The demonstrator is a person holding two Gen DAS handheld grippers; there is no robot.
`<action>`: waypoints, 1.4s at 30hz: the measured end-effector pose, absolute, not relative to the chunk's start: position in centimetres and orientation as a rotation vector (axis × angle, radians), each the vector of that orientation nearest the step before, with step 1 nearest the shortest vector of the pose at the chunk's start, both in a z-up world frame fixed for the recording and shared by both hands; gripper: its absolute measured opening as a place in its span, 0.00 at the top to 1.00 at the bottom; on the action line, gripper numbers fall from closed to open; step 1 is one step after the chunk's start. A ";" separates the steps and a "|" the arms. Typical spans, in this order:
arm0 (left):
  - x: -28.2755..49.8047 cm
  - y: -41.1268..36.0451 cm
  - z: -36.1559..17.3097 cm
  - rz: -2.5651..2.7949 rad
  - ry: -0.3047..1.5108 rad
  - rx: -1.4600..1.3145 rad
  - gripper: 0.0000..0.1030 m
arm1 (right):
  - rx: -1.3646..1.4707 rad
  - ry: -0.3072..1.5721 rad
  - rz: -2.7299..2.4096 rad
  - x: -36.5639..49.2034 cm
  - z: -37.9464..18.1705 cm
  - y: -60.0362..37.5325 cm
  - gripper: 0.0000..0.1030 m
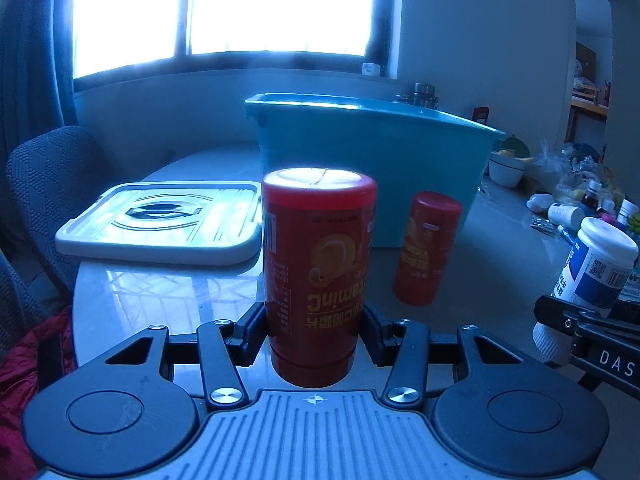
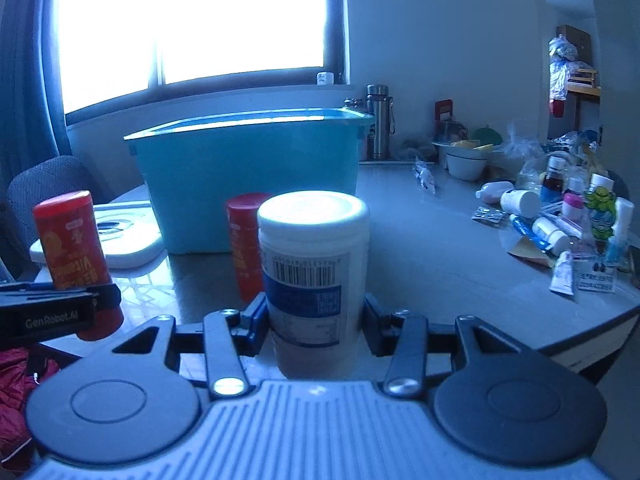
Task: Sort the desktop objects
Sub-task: 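Carry the red can with the left tool while the right tool carries the bottle over the teal bin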
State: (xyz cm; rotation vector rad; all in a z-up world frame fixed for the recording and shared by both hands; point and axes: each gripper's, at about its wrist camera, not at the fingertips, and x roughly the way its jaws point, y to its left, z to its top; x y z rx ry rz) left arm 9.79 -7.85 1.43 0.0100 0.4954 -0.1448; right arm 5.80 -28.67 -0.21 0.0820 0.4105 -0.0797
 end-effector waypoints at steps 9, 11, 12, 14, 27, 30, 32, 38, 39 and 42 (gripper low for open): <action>5.6 -7.4 5.0 -0.138 0.455 0.000 0.51 | 0.080 0.356 -0.058 2.9 2.9 -28.4 0.54; 5.1 -7.2 5.7 -0.141 0.449 -0.006 0.51 | 0.073 0.347 -0.056 2.6 3.3 -28.3 0.54; 4.9 -7.2 6.0 -0.143 0.445 -0.006 0.51 | 0.074 0.343 -0.058 2.5 3.6 -28.4 0.54; 4.6 -7.3 6.6 -0.147 0.437 -0.007 0.51 | 0.077 0.338 -0.058 2.3 4.1 -28.4 0.54; 5.3 -8.4 10.0 -0.162 0.406 -0.014 0.51 | 0.060 0.291 -0.057 3.1 7.5 -29.2 0.54; 6.1 -8.9 10.8 -0.163 0.396 -0.013 0.51 | 0.059 0.283 -0.057 3.8 8.3 -29.6 0.54; 6.7 -9.2 11.3 -0.164 0.392 -0.021 0.51 | 0.058 0.279 -0.056 4.3 8.7 -29.8 0.54; 8.8 -10.1 13.0 -0.169 0.376 -0.045 0.51 | 0.035 0.262 -0.051 6.1 9.8 -30.0 0.54; 9.2 -10.3 13.3 -0.173 0.373 -0.044 0.51 | 0.032 0.259 -0.049 6.5 10.0 -30.0 0.54; 10.2 -11.1 14.2 -0.177 0.361 -0.029 0.51 | 0.019 0.253 -0.039 7.5 10.4 -29.9 0.54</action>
